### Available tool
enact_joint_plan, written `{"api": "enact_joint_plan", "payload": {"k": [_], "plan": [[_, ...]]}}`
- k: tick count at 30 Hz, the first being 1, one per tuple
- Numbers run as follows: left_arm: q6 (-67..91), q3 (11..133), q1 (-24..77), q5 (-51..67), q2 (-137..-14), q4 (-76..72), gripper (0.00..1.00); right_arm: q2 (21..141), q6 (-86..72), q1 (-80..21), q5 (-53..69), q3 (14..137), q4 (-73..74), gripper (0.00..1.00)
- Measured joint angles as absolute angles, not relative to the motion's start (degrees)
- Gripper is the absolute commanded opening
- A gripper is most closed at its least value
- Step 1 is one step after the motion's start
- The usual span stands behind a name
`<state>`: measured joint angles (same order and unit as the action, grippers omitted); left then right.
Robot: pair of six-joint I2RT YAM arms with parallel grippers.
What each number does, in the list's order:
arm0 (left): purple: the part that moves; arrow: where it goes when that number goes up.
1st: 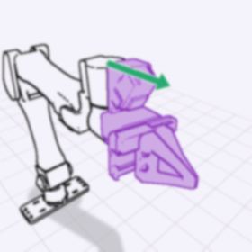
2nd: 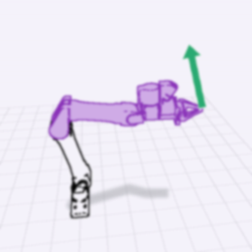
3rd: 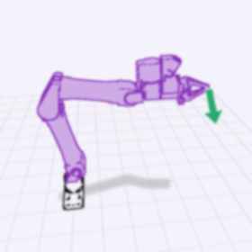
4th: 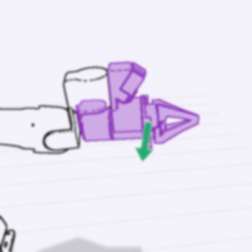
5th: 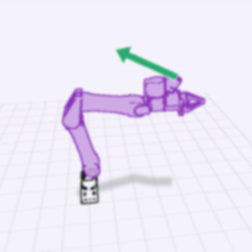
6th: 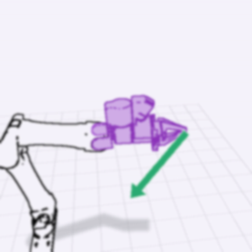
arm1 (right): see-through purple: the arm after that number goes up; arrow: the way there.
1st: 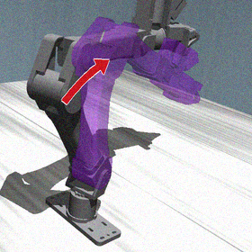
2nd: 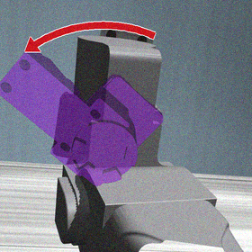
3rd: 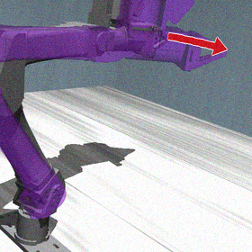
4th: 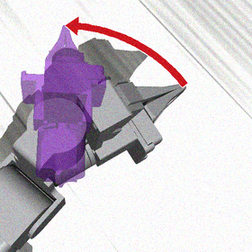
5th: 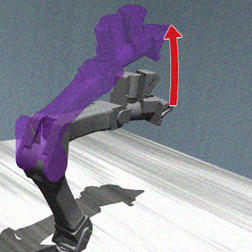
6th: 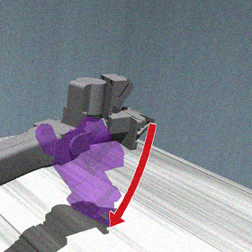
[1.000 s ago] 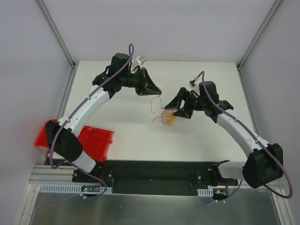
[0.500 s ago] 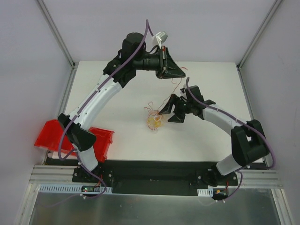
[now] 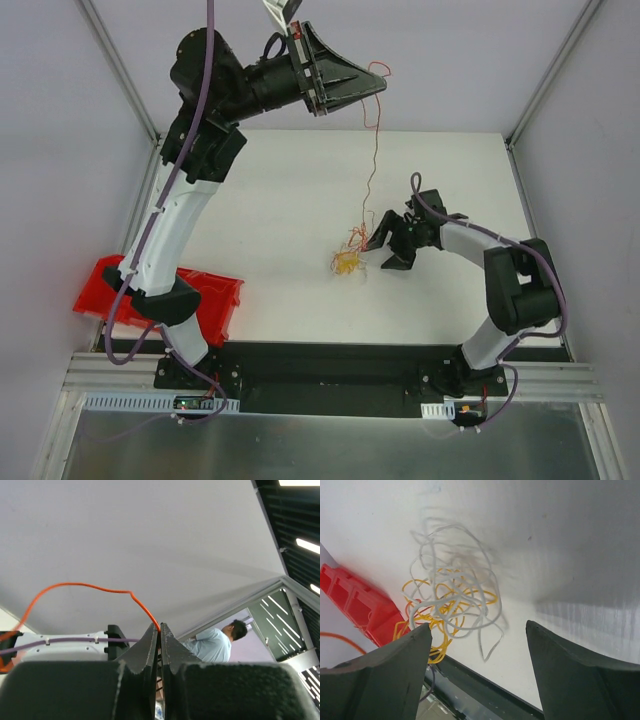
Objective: Untangle the cables
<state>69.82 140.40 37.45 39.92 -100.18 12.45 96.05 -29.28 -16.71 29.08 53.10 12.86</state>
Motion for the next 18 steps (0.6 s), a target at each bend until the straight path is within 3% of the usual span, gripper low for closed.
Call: {"api": "enact_joint_plan", "payload": {"k": [9, 18], "plan": [[74.7, 140.4, 34.6, 37.8, -102.2, 7.9, 0.0, 80.8, -20.2, -16.0, 27.4, 47.7, 18.3, 0.8], [77.1, 138.7, 32.4, 37.5, -102.6, 5.1, 0.0, 50.3, -14.3, -22.7, 25.7, 41.6, 17.1, 0.84]]}}
